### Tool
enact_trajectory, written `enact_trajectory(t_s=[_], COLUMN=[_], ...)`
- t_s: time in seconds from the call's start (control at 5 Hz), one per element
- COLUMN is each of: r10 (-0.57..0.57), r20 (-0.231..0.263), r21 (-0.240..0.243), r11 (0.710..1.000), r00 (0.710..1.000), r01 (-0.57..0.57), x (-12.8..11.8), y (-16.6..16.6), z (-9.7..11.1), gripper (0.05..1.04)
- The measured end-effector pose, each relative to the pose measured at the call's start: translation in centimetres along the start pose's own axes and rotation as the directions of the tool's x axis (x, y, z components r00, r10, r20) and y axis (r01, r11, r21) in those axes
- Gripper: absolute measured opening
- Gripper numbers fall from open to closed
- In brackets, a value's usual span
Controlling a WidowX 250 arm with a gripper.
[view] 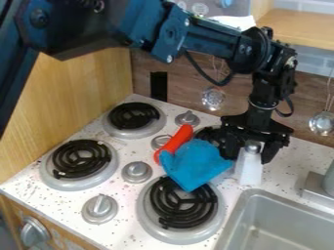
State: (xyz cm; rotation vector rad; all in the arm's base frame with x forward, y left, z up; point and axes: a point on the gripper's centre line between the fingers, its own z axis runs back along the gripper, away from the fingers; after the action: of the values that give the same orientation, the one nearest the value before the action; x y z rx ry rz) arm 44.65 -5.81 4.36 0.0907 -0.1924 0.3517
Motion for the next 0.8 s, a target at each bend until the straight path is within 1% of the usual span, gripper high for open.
enact_trajectory(t_s=[0.2, 0.4, 0.6, 0.8], r10=[0.013, 0.024, 0.030, 0.037], r20=[0.000, -0.016, -0.021, -0.027], r21=[0.007, 0.029, 0.032, 0.034], r11=[1.000, 0.999, 0.999, 0.999], r00=[1.000, 1.000, 0.999, 0.999], r01=[-0.013, -0.023, -0.029, -0.036], x=[0.2, -0.1, -0.3, -0.7], y=[-0.2, 0.0, 0.1, 0.4], z=[-0.4, -1.4, -1.6, -1.7], gripper=[0.950, 0.693, 0.655, 0.655])
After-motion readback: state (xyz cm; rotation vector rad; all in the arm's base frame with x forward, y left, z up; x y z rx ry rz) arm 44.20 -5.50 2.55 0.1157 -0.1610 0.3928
